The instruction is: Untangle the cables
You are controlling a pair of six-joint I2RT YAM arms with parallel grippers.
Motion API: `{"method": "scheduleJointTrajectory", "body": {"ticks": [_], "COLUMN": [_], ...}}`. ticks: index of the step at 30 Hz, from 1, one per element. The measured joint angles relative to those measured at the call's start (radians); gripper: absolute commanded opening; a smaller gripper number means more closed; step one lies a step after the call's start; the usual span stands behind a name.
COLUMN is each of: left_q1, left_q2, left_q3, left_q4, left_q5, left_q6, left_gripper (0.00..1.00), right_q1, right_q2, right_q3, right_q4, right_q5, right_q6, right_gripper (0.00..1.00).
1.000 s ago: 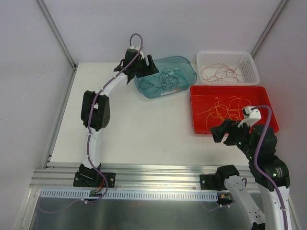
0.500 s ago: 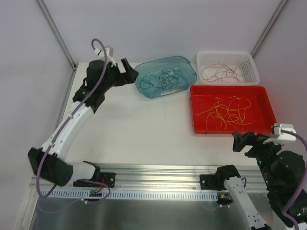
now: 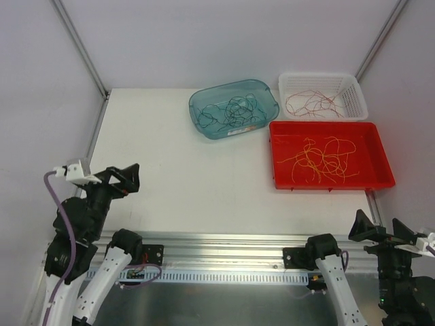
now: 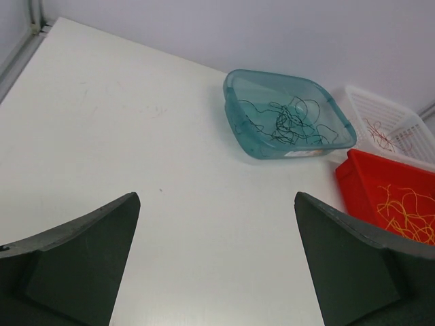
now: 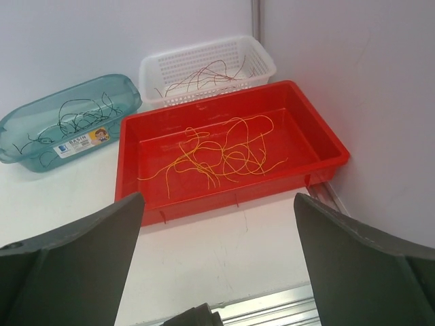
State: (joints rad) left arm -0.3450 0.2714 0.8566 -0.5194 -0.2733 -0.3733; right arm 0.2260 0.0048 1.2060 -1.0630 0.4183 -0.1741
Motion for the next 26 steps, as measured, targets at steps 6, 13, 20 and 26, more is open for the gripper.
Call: {"method": "scheduleJointTrajectory", "body": {"ticks": [6, 13, 20, 26], "left_q1": [0.000, 0.000, 0.000, 0.000], "left_q2": [-0.228, -0.269, -0.269, -0.269], "left_q3": [-0.060, -0.132, -0.216, -0.217], "left_q4": [-0.134, -0.200, -0.243, -0.245], "left_q5": [-0.074, -0.134, -0.152, -0.157], "left_q6": [-0.001, -0.015, -0.055, -0.069], "left_gripper": [0.99, 0.99, 0.99, 0.99], "right_q1": [0.000, 0.000, 0.000, 0.000], "right_q2": [0.000, 0.000, 0.000, 0.000], "right_q3": [-0.035, -0.068, -0.087, -0.122], "right_q4": [-0.006, -0.026, -0.043, -0.050], "right_q5": [0.025, 0.027, 0.019, 0.019], "right_q6": [0.005, 0.009, 0.013, 0.016], "right_gripper": [0.97, 0.97, 0.97, 0.97]}}
